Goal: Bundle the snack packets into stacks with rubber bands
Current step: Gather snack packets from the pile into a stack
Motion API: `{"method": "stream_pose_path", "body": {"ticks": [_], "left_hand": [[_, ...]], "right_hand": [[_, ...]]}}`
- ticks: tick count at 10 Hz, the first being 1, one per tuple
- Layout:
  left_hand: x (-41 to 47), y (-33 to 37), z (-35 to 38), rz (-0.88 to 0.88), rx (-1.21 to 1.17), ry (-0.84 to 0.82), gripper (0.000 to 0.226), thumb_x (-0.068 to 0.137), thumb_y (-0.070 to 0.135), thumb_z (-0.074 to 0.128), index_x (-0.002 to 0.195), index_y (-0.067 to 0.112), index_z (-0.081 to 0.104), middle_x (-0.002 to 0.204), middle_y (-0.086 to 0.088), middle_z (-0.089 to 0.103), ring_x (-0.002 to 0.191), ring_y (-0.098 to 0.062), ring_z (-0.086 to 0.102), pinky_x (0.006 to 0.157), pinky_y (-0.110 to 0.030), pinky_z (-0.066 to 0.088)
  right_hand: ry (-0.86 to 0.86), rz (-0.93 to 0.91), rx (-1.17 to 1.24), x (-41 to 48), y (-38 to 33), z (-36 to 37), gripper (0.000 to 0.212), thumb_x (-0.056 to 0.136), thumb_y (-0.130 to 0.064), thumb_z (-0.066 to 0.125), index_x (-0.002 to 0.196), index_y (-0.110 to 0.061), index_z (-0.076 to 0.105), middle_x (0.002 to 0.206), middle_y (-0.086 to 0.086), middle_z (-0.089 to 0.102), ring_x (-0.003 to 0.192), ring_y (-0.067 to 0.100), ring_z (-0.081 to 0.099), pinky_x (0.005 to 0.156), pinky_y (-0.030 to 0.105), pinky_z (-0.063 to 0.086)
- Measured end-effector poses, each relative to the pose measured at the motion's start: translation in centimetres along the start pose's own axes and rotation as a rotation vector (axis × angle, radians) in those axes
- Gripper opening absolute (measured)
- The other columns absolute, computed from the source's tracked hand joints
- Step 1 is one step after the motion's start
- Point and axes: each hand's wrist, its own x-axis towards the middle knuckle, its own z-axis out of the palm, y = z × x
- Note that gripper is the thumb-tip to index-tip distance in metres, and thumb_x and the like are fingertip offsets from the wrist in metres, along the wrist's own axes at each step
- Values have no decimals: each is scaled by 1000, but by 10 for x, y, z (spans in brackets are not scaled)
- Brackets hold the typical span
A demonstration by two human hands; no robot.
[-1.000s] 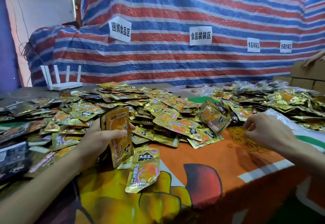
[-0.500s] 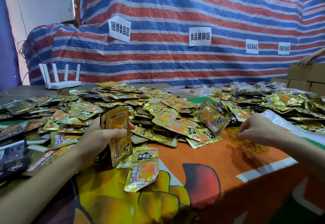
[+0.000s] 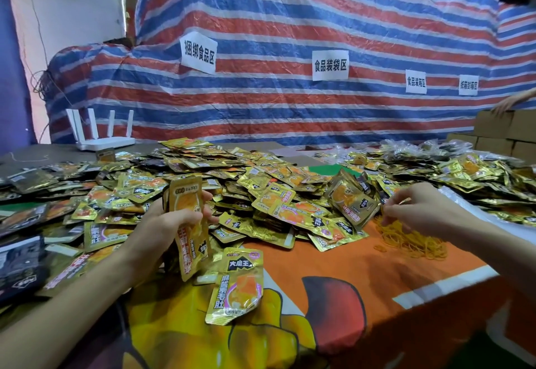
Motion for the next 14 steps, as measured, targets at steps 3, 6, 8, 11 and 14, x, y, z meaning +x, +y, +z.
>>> {"method": "stream_pose_path", "body": {"ticks": [3, 6, 8, 11, 14], "left_hand": [[-19, 26, 6, -13, -95, -124, 43, 70, 8, 68, 113, 4, 68, 86, -17, 63, 74, -29, 62, 69, -37, 57], [-11, 25, 2, -202, -41, 119, 25, 80, -2, 66, 103, 4, 74, 89, -22, 74, 65, -27, 72, 56, -33, 59], [-5, 22, -9, -320, -90, 95, 26, 84, -6, 60, 107, -1, 70, 98, -25, 74, 64, -26, 73, 56, -33, 61], [-11, 25, -13, -355, -404, -267, 37, 70, 0, 65, 107, -1, 71, 93, -17, 66, 72, -27, 66, 73, -42, 58], [-10, 26, -11, -355, -459, -392, 26, 81, -1, 50, 103, 1, 64, 84, -10, 60, 72, -25, 60, 76, -42, 56]], "right_hand": [[-462, -196, 661, -38, -106, 94, 9, 95, -12, 67, 86, -12, 70, 83, 2, 74, 58, 10, 60, 44, 19, 40], [-290, -395, 583, -19, -161, 170, 13, 92, -20, 73, 79, -21, 73, 70, -2, 66, 52, -1, 54, 47, 15, 40], [-194, -452, 518, -9, -145, 190, 10, 95, -21, 69, 89, -16, 74, 80, -4, 67, 72, 7, 58, 68, 25, 46], [-988, -293, 1231, -4, -137, 164, 9, 67, -16, 55, 60, -13, 61, 99, 19, 68, 98, 29, 63, 78, 29, 45], [-996, -186, 1684, -6, -137, 158, 28, 74, 1, 54, 85, -3, 79, 61, -2, 53, 53, 13, 51, 77, 36, 59]]}}
